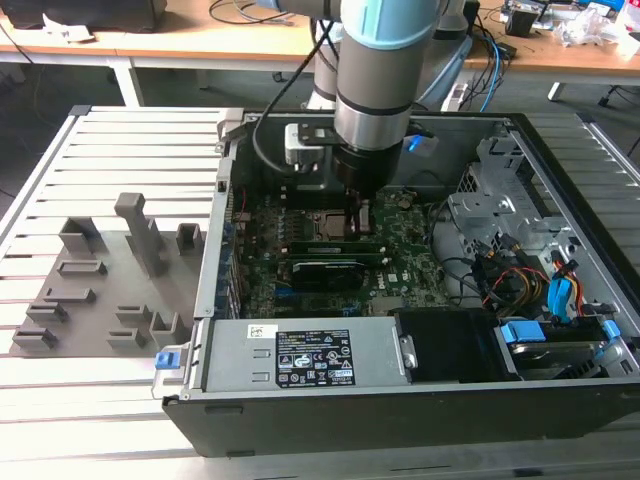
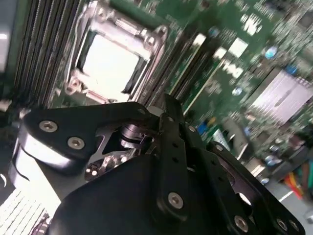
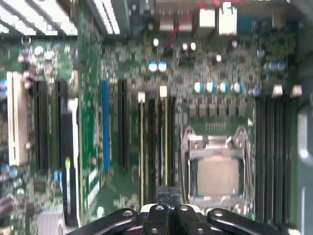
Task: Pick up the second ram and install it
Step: 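Press down the second ram until it locks into place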
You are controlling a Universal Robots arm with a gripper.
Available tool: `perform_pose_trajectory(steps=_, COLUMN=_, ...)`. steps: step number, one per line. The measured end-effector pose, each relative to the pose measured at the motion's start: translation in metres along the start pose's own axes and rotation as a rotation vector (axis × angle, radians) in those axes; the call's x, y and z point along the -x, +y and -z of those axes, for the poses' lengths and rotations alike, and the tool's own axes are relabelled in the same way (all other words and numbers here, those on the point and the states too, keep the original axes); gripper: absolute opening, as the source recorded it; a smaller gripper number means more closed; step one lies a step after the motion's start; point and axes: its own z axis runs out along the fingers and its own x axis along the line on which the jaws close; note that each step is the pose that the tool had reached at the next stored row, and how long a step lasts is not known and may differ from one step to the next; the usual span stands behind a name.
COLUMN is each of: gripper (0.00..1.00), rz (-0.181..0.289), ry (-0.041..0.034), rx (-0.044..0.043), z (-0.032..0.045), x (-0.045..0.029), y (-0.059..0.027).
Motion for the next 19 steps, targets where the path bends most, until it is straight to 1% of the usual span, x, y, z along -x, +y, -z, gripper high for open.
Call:
perform_pose_trajectory(steps=2, gripper=0.11, rz=0.0, ry=0.0002, rx=-0.0007, z=-0.0027, x=-0.0003, y=0.021)
perform_pose_trajectory(steps=5, gripper=0.11, rz=0.0, ry=0.0, rx=-0.0019, z=-0.0053, x=-0.0004, y=0.0424)
perform_pose_trajectory(steps=6, gripper=0.11, rz=0.0, ry=0.0001, rx=-0.0031, z=-0.0069, x=-0.0005, y=0.0541)
perform_pose_trajectory(steps=7, gripper=0.11, rz=0.0, ry=0.0001, rx=-0.0035, z=-0.0076, x=-0.0005, y=0.0568)
perform_pose_trajectory(steps=12, gripper=0.11, rz=0.0, ry=0.0004, rx=-0.0032, z=-0.0136, x=-0.0009, y=0.0574)
perform_pose_trajectory(steps=13, gripper=0.11, rz=0.0, ry=-0.0024, rx=-0.0057, z=-0.01, x=-0.0003, y=0.0562)
perform_pose_trajectory(steps=14, gripper=0.11, rz=0.0, ry=-0.0001, rx=-0.0027, z=-0.0061, x=-0.0003, y=0.0532)
perform_pose_trajectory(steps=15, gripper=0.11, rz=0.0, ry=0.0002, rx=0.0005, z=-0.0054, x=-0.0003, y=0.0473)
perform_pose_trajectory(steps=17, gripper=0.11, rz=0.0, ry=0.0001, rx=0.0067, z=-0.0055, x=-0.0001, y=0.0386)
perform_pose_trajectory(steps=18, gripper=0.11, rz=-0.001, ry=0.0002, rx=0.0118, z=-0.0056, x=-0.0001, y=0.0324)
perform_pose_trajectory(steps=19, gripper=0.11, rz=-0.001, ry=0.0003, rx=0.0151, z=-0.0056, x=0.0, y=0.0282)
